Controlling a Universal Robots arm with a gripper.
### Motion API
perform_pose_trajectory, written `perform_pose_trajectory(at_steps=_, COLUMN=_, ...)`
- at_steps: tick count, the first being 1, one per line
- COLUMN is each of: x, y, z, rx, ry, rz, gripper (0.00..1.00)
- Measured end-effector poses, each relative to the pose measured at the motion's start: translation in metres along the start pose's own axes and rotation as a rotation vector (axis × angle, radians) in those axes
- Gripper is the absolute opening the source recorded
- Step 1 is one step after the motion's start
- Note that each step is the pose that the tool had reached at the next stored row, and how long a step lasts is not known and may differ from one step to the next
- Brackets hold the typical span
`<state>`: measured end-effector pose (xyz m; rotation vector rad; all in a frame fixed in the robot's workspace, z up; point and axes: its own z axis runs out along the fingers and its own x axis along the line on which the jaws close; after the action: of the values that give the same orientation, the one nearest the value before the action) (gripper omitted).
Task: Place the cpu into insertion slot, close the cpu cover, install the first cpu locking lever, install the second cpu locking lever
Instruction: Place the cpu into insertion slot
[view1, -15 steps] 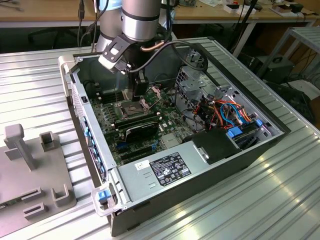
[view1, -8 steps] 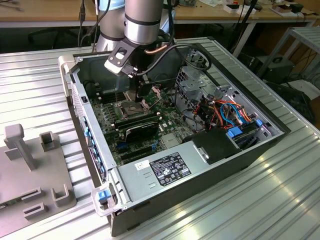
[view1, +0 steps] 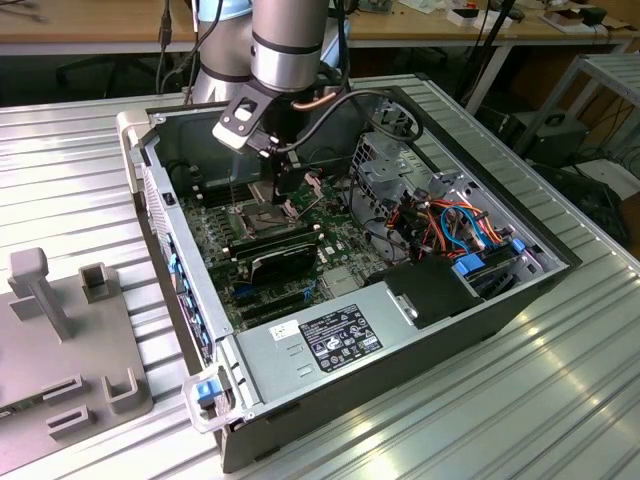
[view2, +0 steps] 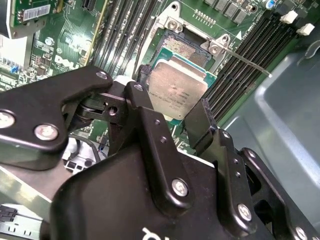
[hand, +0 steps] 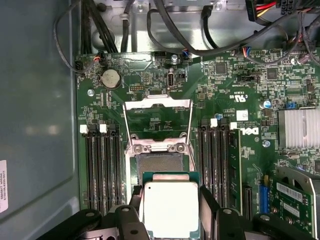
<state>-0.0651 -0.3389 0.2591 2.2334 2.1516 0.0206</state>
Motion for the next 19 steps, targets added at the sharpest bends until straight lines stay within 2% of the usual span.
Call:
perform_pose_trajectory(at_steps=4, x=0.0000, y=0.0000, z=0.0001, rx=0.0000, ry=0.0025, rz=-0.001, gripper=0.54)
perform_pose_trajectory(at_steps=14, x=0.0000, y=0.0000, z=0.0014, rx=0.0001, ry=0.0032, rz=0.000, gripper=0.54)
perform_pose_trajectory(at_steps=17, x=0.0001, y=-0.0002, z=0.0056, rx=0.0001, ry=0.0033, rz=0.000, gripper=0.54)
perform_pose_trajectory(at_steps=19, x=0.0002, y=-0.0004, z=0.0123, rx=0.0001, ry=0.0034, rz=-0.001, gripper=0.54)
